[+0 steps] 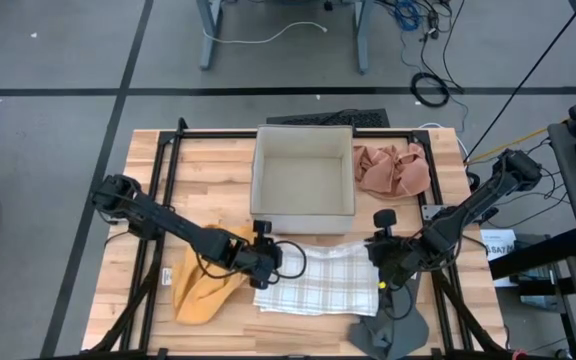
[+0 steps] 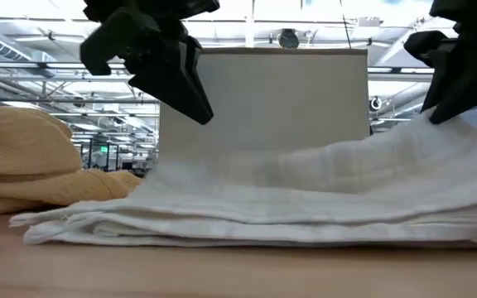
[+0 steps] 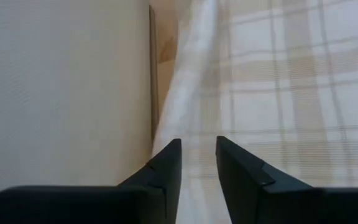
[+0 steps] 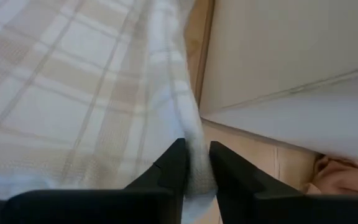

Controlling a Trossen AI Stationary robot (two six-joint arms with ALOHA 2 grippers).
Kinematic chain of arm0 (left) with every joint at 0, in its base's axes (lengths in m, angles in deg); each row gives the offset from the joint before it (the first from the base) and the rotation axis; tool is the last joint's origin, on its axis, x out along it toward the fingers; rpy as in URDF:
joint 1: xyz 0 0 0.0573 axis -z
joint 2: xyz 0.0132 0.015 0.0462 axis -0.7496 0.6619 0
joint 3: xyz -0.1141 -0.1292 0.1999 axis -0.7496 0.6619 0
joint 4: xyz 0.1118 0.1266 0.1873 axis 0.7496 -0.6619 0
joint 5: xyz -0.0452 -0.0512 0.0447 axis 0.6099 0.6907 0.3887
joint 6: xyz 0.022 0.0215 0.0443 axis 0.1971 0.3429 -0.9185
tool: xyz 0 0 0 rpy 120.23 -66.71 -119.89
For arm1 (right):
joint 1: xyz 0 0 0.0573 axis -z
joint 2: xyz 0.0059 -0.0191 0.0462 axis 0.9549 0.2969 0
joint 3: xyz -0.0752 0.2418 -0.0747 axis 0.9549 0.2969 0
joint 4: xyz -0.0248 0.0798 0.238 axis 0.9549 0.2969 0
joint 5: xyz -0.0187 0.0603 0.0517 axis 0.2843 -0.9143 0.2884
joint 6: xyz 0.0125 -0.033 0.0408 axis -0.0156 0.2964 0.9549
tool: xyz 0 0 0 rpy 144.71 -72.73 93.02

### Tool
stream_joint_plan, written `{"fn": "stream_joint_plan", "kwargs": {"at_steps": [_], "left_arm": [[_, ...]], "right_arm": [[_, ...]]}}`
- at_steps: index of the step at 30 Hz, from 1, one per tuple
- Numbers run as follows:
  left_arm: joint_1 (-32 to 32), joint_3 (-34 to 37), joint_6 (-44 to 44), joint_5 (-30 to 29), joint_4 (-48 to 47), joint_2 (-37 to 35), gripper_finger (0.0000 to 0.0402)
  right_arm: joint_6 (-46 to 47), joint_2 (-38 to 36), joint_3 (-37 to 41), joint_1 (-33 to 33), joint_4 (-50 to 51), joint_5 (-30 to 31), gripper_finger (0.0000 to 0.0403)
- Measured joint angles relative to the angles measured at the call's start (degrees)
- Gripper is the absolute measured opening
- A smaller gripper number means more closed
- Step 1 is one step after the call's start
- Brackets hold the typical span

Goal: Fold towel
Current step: Fold the white towel with brown checkered lines

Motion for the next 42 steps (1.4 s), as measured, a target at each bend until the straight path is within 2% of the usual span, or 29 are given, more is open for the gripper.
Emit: {"fn": "stream_joint_plan", "kwargs": {"at_steps": [9, 11, 15, 18, 27, 35, 42], "left_arm": [[0.0, 0.0, 0.3, 0.4, 0.8, 0.0, 0.0141], [0.0, 0.0, 0.5, 2.0, 2.8, 0.0, 0.0143], [0.1, 0.0, 0.6, 8.6, 7.8, 0.0, 0.0144], [0.1, 0.0, 0.6, 12.5, 10.0, 0.0, 0.0144], [1.4, 0.0, 3.5, 17.2, 10.2, 0.0, 0.0144], [5.2, 0.0, 9.3, 18.0, 9.1, 0.0, 0.0144], [8.1, 0.0, 16.2, 16.9, 8.1, 1.2, 0.0144]], "right_arm": [[0.5, 0.0, 0.0, -0.1, 0.5, 0.1, 0.0112], [0.6, 0.0, 0.0, -0.1, 0.5, -0.1, 0.0124], [1.1, 0.0, 0.0, -0.1, -0.9, -2.2, 0.0140], [0.7, 0.0, 0.0, -0.1, -4.9, -5.9, 0.0145], [-4.6, 0.0, 0.0, -0.1, -20.0, -16.8, 0.0146], [-9.2, 1.0, -0.1, -0.4, -29.1, -16.9, 0.0146], [-12.6, 7.1, -0.1, -0.4, -37.9, -18.6, 0.0146]]}}
